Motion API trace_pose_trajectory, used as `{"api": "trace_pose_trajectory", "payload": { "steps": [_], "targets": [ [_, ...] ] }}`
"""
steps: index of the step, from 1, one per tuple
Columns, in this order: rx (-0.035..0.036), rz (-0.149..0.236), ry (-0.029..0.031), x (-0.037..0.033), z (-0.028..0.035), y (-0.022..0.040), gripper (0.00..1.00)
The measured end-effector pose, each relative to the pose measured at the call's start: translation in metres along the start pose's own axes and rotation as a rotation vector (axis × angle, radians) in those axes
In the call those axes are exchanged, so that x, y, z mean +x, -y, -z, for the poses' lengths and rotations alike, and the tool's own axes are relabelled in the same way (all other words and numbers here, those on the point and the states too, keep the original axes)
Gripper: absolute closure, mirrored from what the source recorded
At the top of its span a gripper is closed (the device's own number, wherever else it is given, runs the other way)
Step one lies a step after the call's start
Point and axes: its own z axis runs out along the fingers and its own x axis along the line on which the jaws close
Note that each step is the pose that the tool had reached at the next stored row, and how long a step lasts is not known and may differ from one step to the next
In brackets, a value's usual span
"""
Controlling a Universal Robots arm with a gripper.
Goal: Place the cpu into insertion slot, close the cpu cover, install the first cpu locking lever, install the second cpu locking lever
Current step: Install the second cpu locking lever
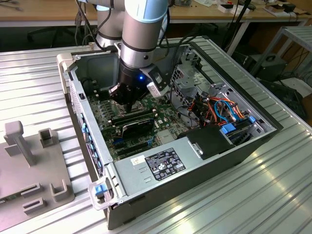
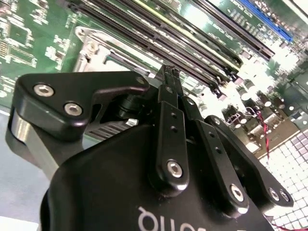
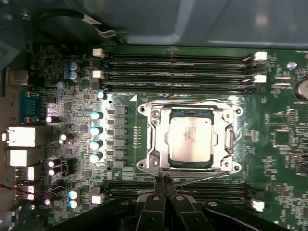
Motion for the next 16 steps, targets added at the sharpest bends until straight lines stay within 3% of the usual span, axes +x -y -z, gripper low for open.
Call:
{"api": "trace_pose_trajectory", "payload": {
  "steps": [6, 16],
  "targets": [
    [0.0, 0.0, 0.0, 0.0095, -0.0079, -0.0002, 0.89],
    [0.0, 0.0, -0.0002, 0.0121, -0.0128, -0.002, 0.89]
  ]
}}
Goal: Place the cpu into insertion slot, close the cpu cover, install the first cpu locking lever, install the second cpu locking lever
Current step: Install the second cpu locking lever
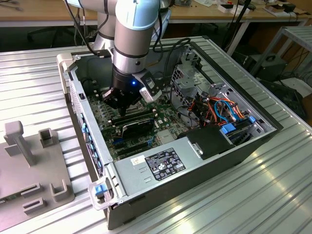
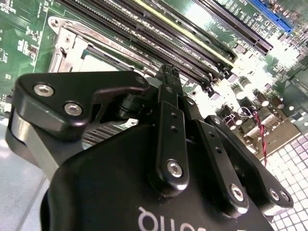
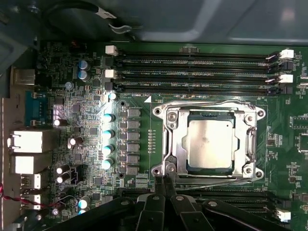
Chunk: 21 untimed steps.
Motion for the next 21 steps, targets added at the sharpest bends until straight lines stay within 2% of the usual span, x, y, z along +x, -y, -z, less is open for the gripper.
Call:
{"api": "trace_pose_trajectory", "payload": {
  "steps": [11, 21],
  "targets": [
    [0.0, 0.0, -0.0001, 0.0044, -0.0026, -0.0002, 0.89],
    [0.0, 0.0, 0.0, 0.0044, -0.0033, -0.0014, 0.89]
  ]
}}
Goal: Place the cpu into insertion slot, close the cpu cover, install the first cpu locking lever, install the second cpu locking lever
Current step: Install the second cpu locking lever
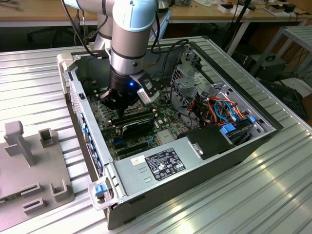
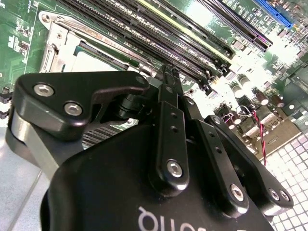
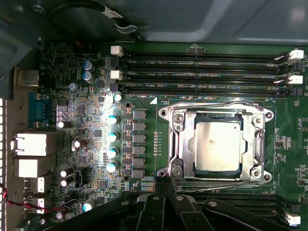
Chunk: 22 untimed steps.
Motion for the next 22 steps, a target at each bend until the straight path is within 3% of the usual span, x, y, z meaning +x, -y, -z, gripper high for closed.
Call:
{"api": "trace_pose_trajectory", "payload": {
  "steps": [22],
  "targets": [
    [0.0001, 0.0, 0.0, 0.0, -0.0005, -0.0028, 0.89]
  ]
}}
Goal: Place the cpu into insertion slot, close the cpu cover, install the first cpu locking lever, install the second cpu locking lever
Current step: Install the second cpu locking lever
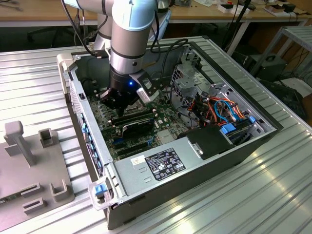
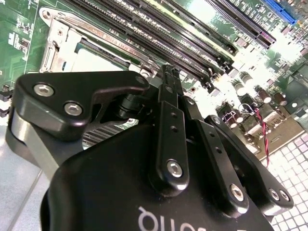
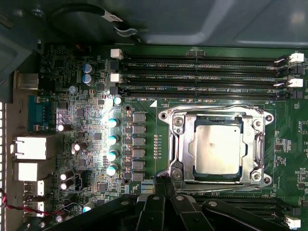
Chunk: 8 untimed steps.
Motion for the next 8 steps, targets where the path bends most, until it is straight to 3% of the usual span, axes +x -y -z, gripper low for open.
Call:
{"api": "trace_pose_trajectory", "payload": {
  "steps": [8],
  "targets": [
    [-0.0001, 0.003, 0.0, 0.0002, -0.001, -0.0004, 0.89]
  ]
}}
